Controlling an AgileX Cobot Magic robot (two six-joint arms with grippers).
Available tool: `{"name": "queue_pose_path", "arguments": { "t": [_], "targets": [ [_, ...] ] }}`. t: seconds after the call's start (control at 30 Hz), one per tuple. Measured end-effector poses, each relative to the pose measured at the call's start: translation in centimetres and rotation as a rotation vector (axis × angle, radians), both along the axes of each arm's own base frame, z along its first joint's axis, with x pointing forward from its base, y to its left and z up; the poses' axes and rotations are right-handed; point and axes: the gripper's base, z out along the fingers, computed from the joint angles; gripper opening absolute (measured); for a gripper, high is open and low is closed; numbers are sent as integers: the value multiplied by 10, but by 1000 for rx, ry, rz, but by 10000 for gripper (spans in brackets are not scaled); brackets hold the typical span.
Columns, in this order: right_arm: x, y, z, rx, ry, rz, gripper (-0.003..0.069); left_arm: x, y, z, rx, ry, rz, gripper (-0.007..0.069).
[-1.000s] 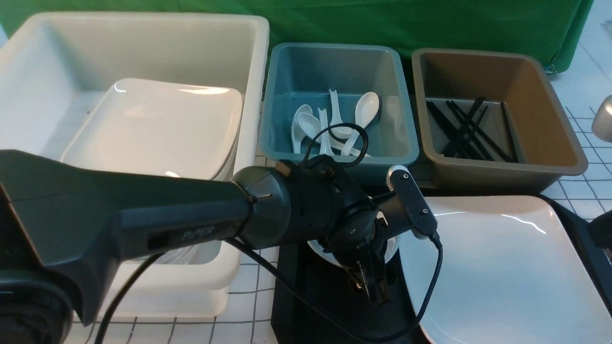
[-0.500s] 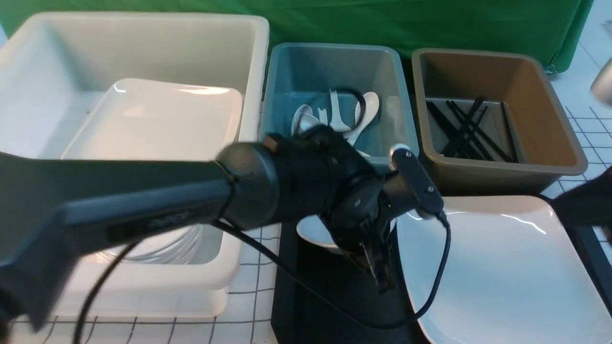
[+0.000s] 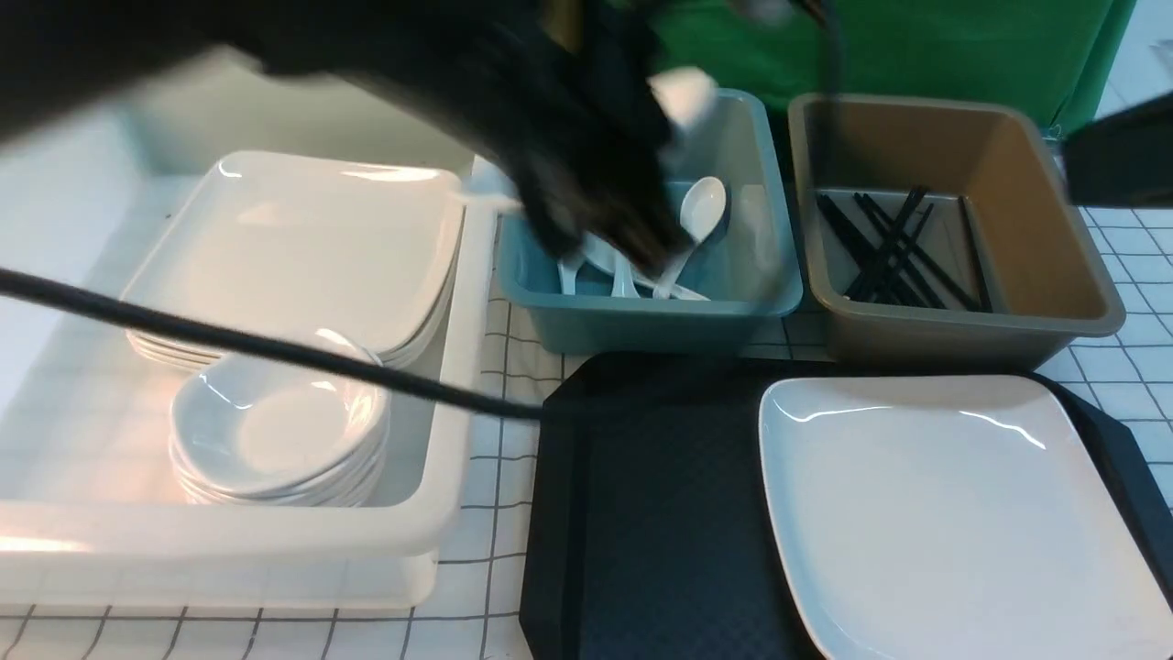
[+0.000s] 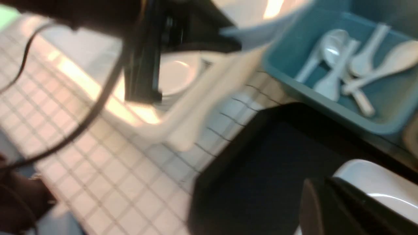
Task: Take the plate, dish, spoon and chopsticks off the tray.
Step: Use the left arm to put the small plate into the large storage box on the left
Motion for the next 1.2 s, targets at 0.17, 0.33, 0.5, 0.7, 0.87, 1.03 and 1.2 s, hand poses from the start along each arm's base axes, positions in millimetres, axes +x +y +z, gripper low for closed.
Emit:
{"name": "queue_pose_path", "arguments": {
  "t": [0.17, 0.33, 0.5, 0.7, 0.87, 1.03, 1.2],
  "targets": [
    [24, 26, -19, -14, 86, 76, 5, 18, 65, -5, 39, 90, 241, 13],
    [33, 67, -33, -65, 96, 187, 5, 30, 99, -53, 79, 232, 368, 13],
    [45, 101, -30, -104, 84, 219, 5, 28, 105, -96, 92, 309, 390, 13],
    [58, 114, -8, -93, 42, 227, 5, 23, 104, -125, 69, 344, 405, 13],
    [57, 113, 3, -76, 16, 227, 5, 22, 101, -134, 25, 359, 404, 64],
    [55, 112, 2, -98, 34, 233, 5, 22, 99, -136, -8, 357, 401, 276],
    [56, 108, -1, -159, 34, 222, 5, 24, 98, -115, -35, 316, 401, 470]
  ]
}}
